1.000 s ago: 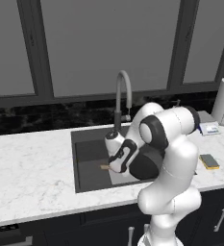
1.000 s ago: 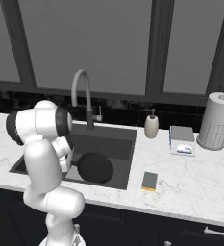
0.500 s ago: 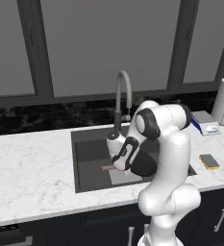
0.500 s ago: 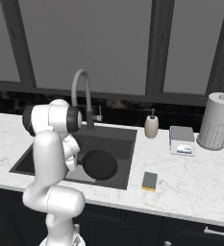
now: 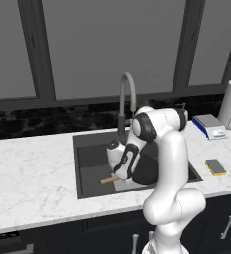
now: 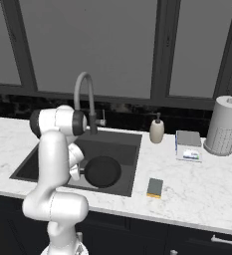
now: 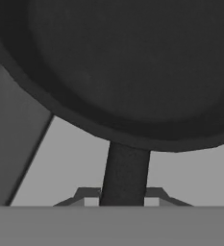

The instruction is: Pick the pan and sponge and place them into the sink. Then turn on the water.

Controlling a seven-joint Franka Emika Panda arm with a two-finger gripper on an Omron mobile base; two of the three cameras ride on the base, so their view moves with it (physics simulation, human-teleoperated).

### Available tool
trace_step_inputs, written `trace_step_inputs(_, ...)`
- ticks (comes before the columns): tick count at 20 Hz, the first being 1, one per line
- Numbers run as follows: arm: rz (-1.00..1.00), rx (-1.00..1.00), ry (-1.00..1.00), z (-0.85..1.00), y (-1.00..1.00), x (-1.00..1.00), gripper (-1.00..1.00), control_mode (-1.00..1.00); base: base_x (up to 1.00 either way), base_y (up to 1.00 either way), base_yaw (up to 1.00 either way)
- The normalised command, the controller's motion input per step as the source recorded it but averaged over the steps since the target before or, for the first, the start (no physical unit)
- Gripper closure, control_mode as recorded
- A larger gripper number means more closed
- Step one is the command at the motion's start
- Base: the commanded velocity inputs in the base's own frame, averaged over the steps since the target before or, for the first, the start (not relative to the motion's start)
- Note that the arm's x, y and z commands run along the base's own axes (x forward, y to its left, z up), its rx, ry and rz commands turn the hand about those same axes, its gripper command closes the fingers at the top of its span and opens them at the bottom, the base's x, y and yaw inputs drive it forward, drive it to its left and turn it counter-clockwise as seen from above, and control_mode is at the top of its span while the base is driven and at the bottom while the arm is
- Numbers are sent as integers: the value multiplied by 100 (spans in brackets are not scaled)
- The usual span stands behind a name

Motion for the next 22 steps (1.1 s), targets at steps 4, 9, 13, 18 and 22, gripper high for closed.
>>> trace_step_inputs(4, 0, 0, 0, -43, 6, 17, 100, -100, 0, 0, 0)
trace_step_inputs(9, 0, 0, 0, -42, 7, 18, 100, -100, 0, 0, 0)
trace_step_inputs(13, 0, 0, 0, -21, 3, 11, -100, -100, 0, 0, 0)
trace_step_inputs(18, 0, 1, 0, 1, 0, -1, -100, -100, 0, 0, 0)
trace_step_inputs(22, 0, 0, 0, 44, 6, -5, -100, -100, 0, 0, 0)
